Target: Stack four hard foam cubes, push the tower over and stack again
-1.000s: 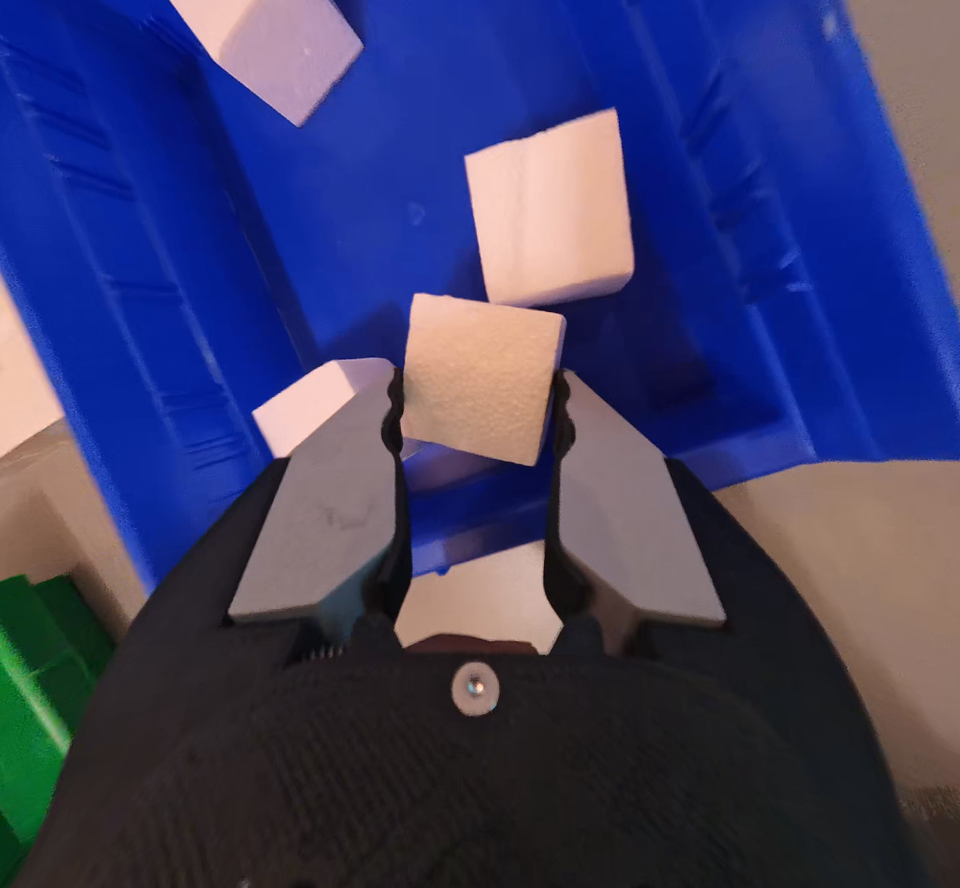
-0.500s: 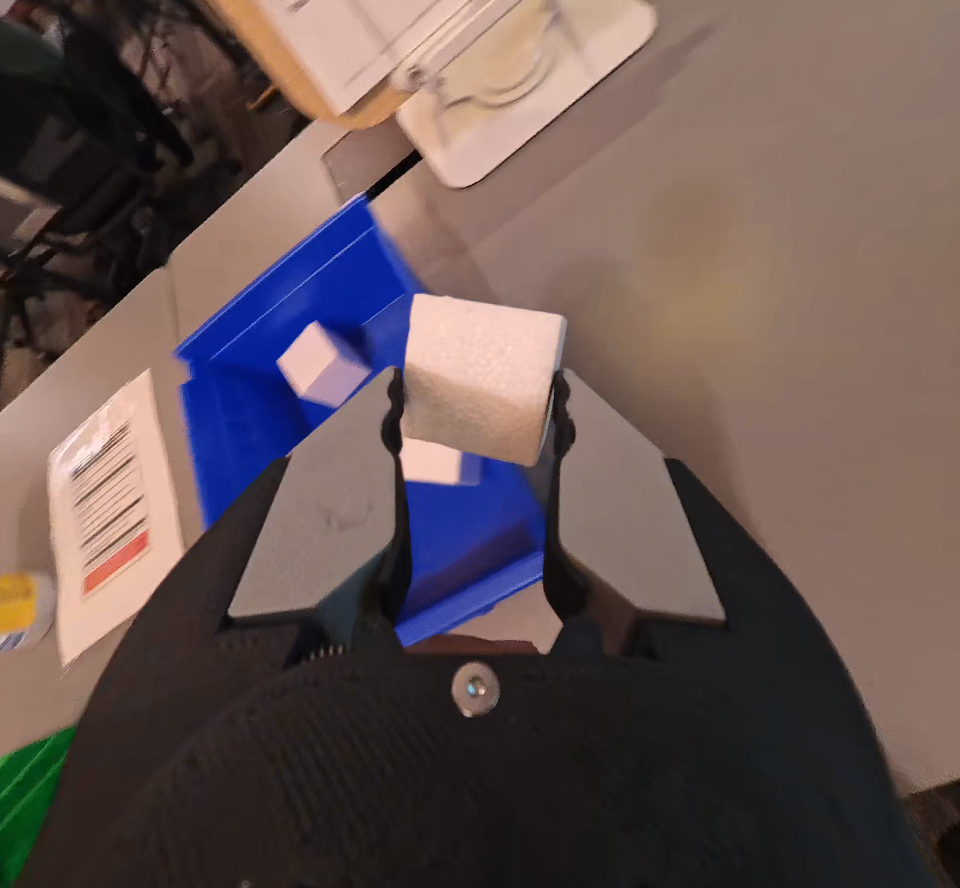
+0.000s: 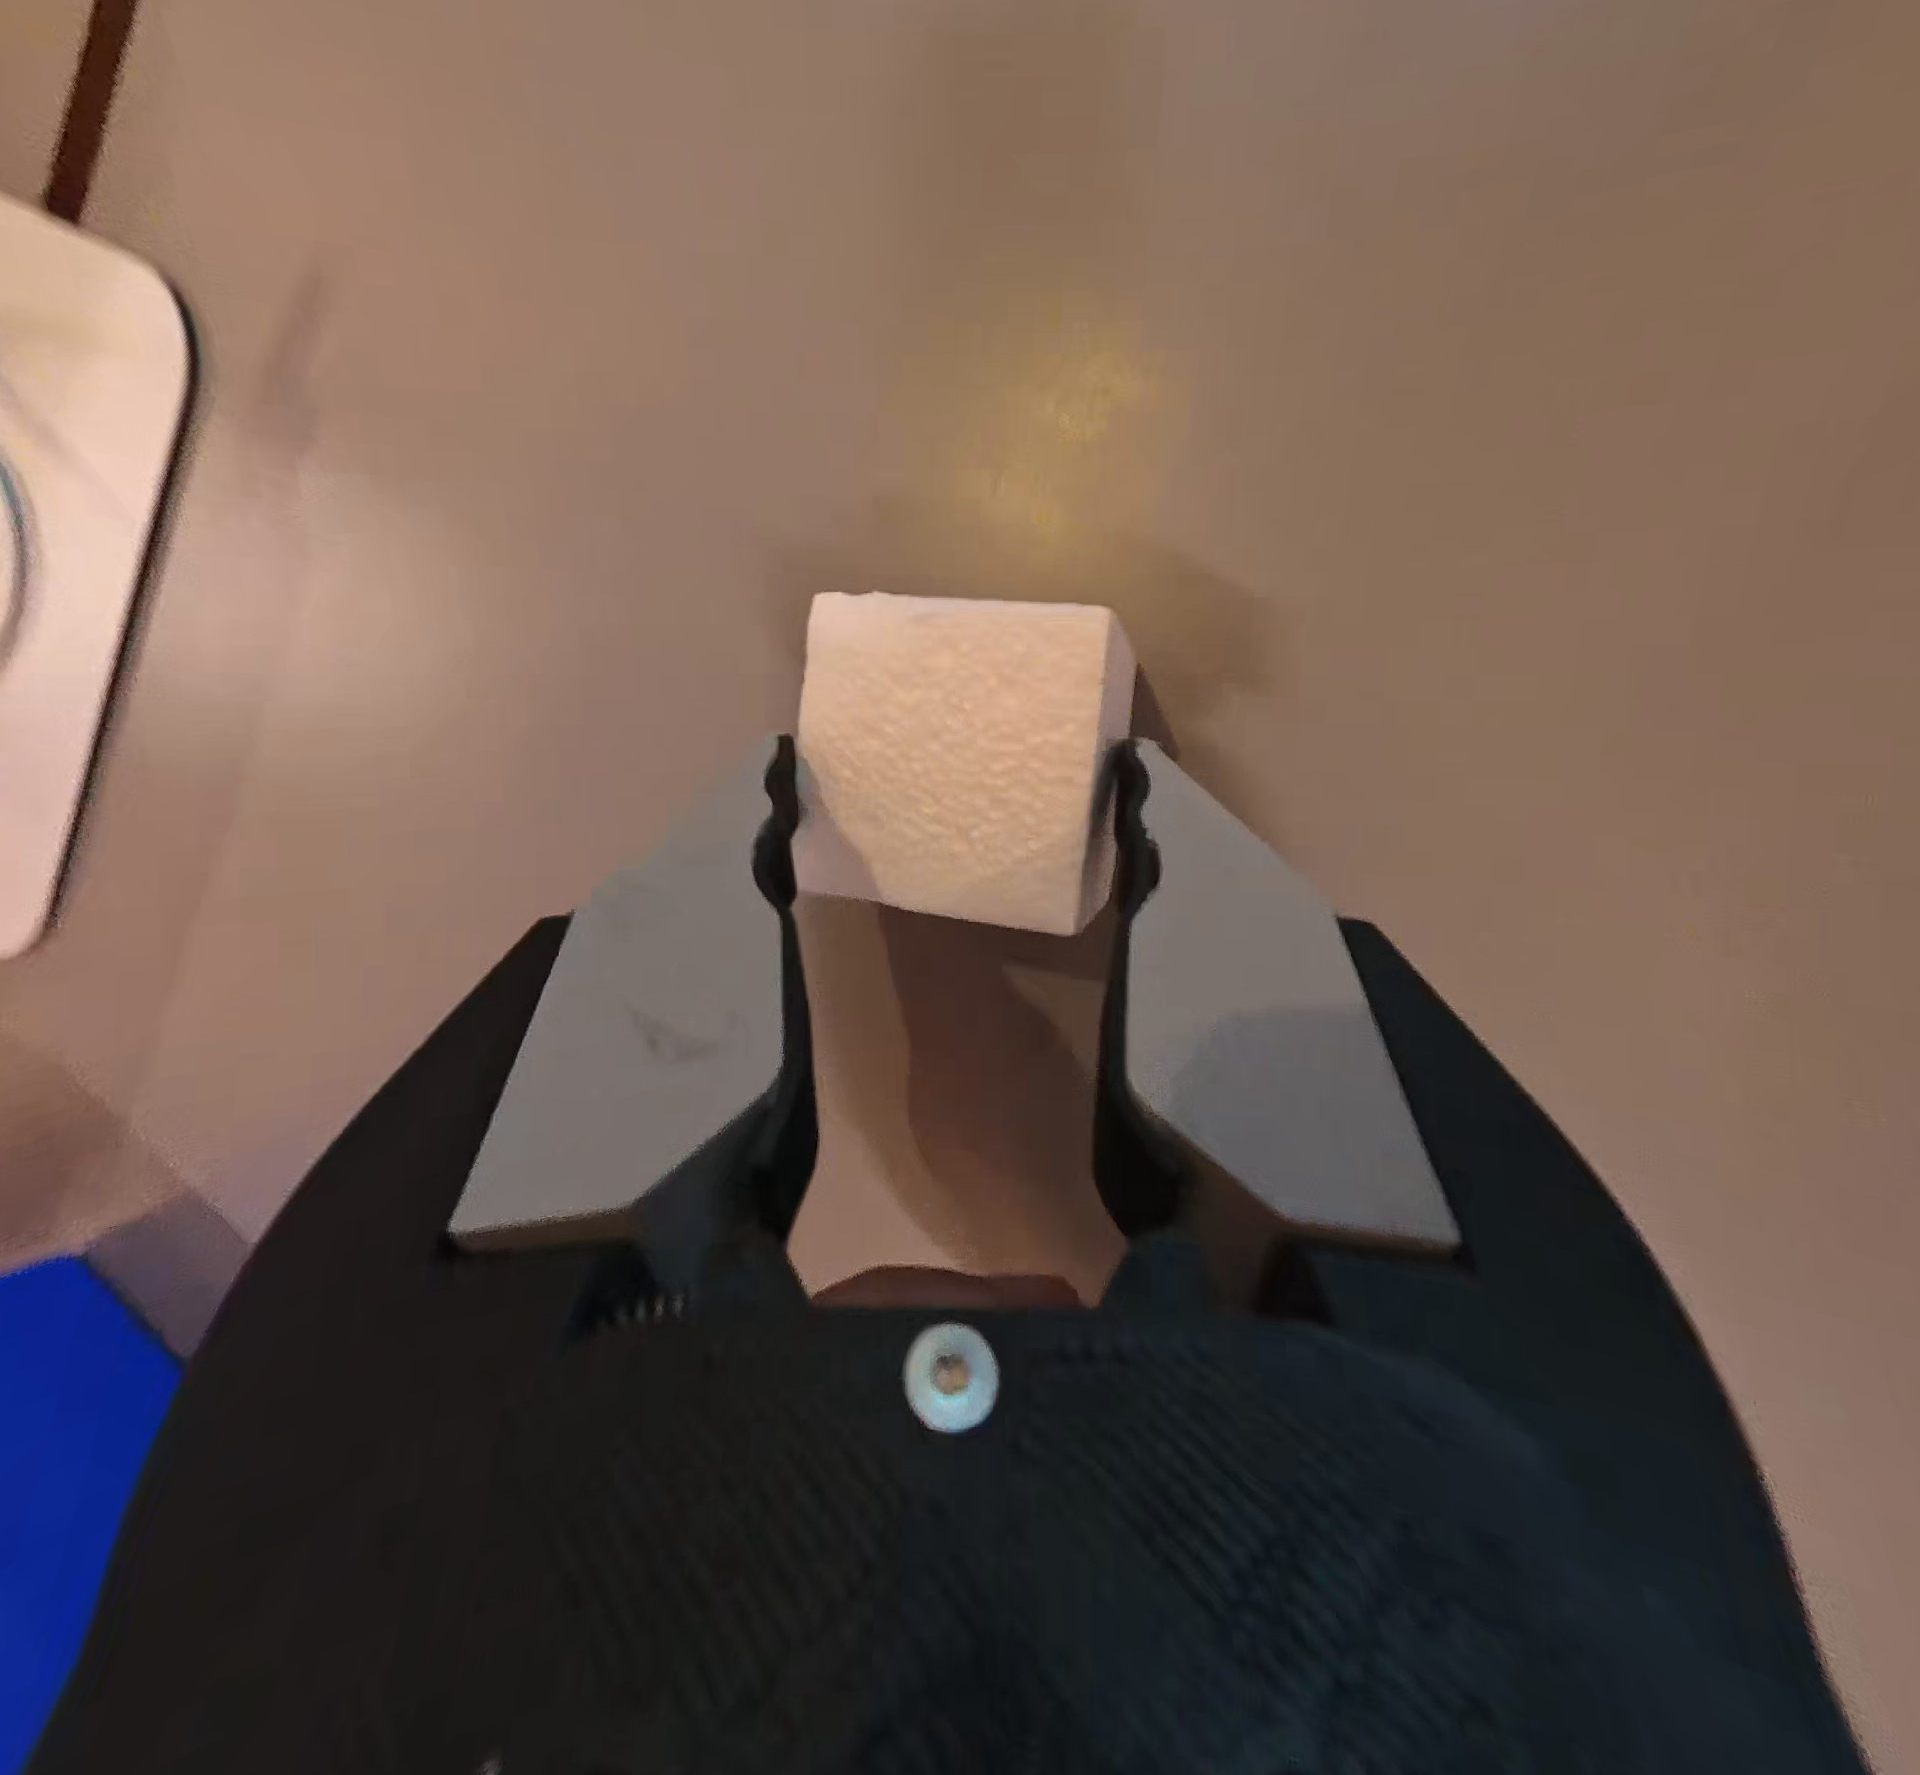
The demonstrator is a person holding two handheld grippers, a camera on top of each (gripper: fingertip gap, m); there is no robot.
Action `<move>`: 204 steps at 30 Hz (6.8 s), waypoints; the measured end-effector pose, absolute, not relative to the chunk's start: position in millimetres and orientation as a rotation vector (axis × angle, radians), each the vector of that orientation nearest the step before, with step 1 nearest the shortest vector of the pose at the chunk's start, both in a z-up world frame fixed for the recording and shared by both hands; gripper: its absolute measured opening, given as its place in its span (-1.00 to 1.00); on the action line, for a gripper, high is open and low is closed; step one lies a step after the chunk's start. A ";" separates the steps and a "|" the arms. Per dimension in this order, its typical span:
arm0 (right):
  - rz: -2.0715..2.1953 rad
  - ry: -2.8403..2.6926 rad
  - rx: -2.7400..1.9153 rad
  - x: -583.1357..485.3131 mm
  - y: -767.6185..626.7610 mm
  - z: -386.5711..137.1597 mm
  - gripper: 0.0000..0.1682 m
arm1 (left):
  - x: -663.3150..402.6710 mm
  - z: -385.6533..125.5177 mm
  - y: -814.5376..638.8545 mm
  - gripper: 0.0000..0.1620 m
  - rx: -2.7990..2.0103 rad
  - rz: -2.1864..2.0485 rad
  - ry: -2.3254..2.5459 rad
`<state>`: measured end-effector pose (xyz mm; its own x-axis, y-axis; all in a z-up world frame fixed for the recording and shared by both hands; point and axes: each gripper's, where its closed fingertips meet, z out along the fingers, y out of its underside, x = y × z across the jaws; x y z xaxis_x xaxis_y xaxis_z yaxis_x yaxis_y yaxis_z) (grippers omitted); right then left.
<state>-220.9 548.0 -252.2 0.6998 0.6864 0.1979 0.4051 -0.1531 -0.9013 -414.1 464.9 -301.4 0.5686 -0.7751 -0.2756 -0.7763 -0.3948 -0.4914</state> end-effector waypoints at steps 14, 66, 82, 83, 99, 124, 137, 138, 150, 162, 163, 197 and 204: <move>0.293 -0.938 -1.797 -231.3 544.6 -264.6 -0.56 | -380.7 -309.3 463.3 -0.21 -2.046 -0.075 1.411; 0.309 -0.869 -1.833 -218.5 550.9 -268.6 -0.55 | -421.9 -292.5 462.5 -0.09 -2.169 -0.410 1.131; 0.313 -0.884 -1.834 -221.2 549.4 -272.0 -0.56 | -576.8 -196.4 392.3 -0.02 -2.110 -0.349 0.697; 0.311 -0.884 -1.833 -221.3 549.4 -271.9 -0.56 | -599.0 -194.0 395.6 -0.02 -2.137 -0.308 0.634; 0.321 -0.878 -1.838 -220.1 549.1 -273.2 -0.56 | -759.6 -266.9 472.6 -0.01 -2.416 -0.026 -0.003; 0.313 -0.895 -1.832 -222.7 547.2 -273.8 -0.56 | -739.9 -280.8 472.4 -0.20 -2.462 -0.386 0.001; 0.314 -0.904 -1.832 -224.3 546.4 -274.9 -0.56 | -758.4 -211.4 466.0 -0.21 -2.240 -0.290 -0.027; 0.312 -0.904 -1.832 -224.1 546.4 -274.8 -0.55 | -756.3 -202.2 465.1 -0.21 -2.210 -0.288 -0.021; 0.309 -0.899 -1.826 -224.0 546.6 -274.1 -0.56 | -576.3 -96.1 446.4 -0.21 -1.861 -0.390 0.526; 0.433 -0.839 -1.756 -224.0 542.5 -253.9 -0.54 | -384.2 -124.4 458.5 -0.22 -1.602 -0.660 0.834; 0.436 -0.841 -1.754 -224.2 542.2 -253.6 -0.54 | -380.3 -123.3 459.7 -0.22 -1.558 -0.656 0.828; 0.958 -1.075 -1.319 -340.3 442.2 -194.3 -0.31 | -352.4 -195.1 439.8 -0.22 -1.666 -0.766 1.069; 1.023 -1.132 -1.302 -344.8 428.2 -195.2 -0.33 | -349.0 -200.5 433.8 -0.22 -1.690 -0.837 1.095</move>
